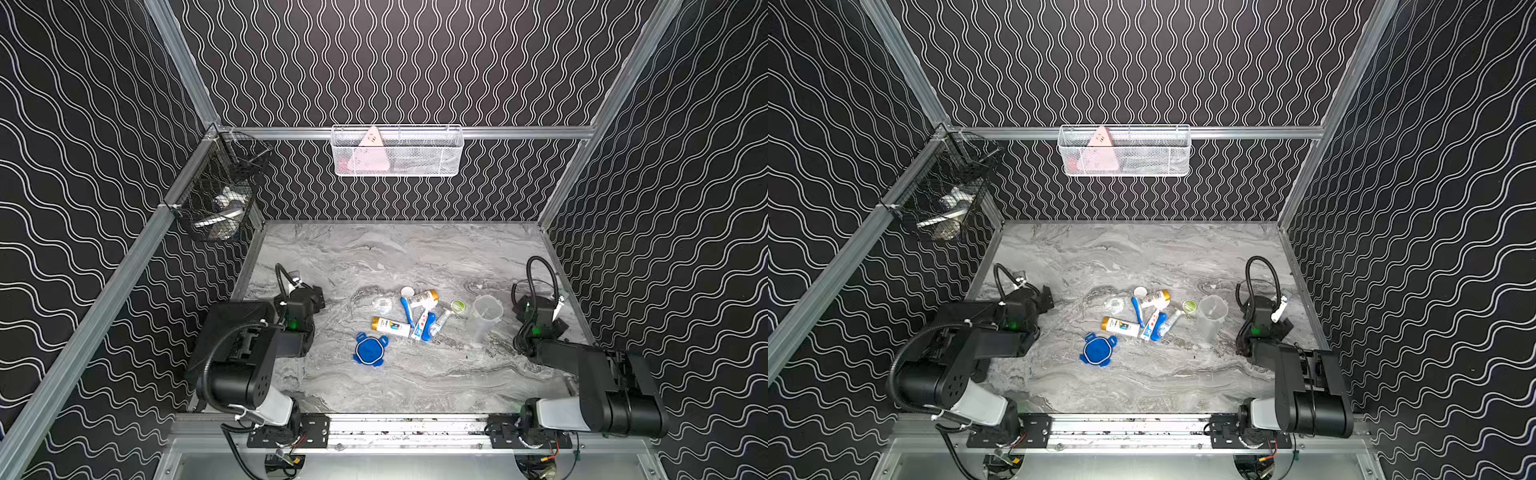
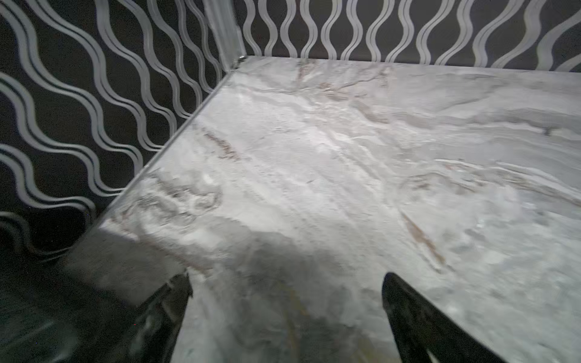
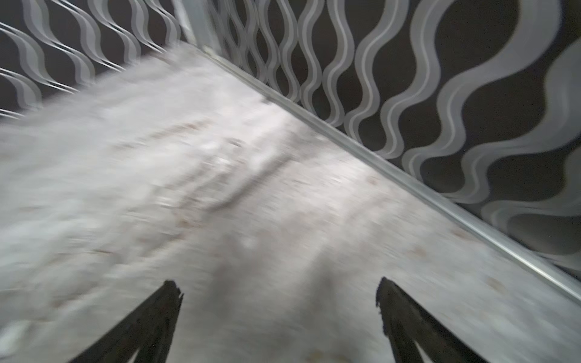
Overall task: Take out toiletry kits
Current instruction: Reset both arms
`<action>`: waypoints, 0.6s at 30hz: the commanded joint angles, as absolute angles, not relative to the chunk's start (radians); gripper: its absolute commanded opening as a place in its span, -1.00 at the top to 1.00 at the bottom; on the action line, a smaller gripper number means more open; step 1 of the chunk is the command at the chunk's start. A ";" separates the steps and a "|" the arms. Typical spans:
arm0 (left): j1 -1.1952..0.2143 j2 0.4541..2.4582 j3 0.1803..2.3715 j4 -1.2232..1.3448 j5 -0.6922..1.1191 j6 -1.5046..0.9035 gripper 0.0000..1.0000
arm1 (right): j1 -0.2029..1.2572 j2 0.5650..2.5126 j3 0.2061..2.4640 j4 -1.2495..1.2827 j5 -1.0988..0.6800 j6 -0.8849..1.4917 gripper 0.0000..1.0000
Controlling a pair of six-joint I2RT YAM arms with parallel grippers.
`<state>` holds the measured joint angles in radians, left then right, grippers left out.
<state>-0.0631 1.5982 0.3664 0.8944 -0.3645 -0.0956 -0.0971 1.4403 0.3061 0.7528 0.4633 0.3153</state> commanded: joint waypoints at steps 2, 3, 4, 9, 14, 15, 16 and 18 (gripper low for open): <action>-0.084 1.637 0.351 1.026 -0.209 0.000 -0.98 | -0.102 1.612 0.226 1.231 0.174 0.193 -0.99; -0.085 1.660 0.351 1.082 -0.219 0.004 -0.98 | -0.088 1.624 0.248 1.203 0.202 0.192 -0.99; -0.084 1.649 0.359 1.036 -0.215 -0.004 -0.98 | -0.080 1.652 0.282 1.187 0.201 0.174 -0.99; -0.080 1.653 0.367 1.032 -0.219 -0.003 -0.98 | -0.049 1.635 0.371 0.986 0.231 0.157 -0.99; -0.091 1.653 0.360 1.040 -0.251 0.001 -0.98 | -0.025 1.654 0.394 0.977 0.237 0.129 -0.99; -0.091 1.656 0.361 1.049 -0.249 0.005 -0.98 | -0.025 1.655 0.391 0.986 0.237 0.127 -0.99; -0.091 1.656 0.362 1.050 -0.250 0.006 -0.98 | -0.023 1.660 0.388 1.003 0.238 0.122 -0.99; -0.091 1.657 0.361 1.051 -0.250 0.007 -0.98 | -0.016 1.663 0.390 1.002 0.248 0.118 -0.99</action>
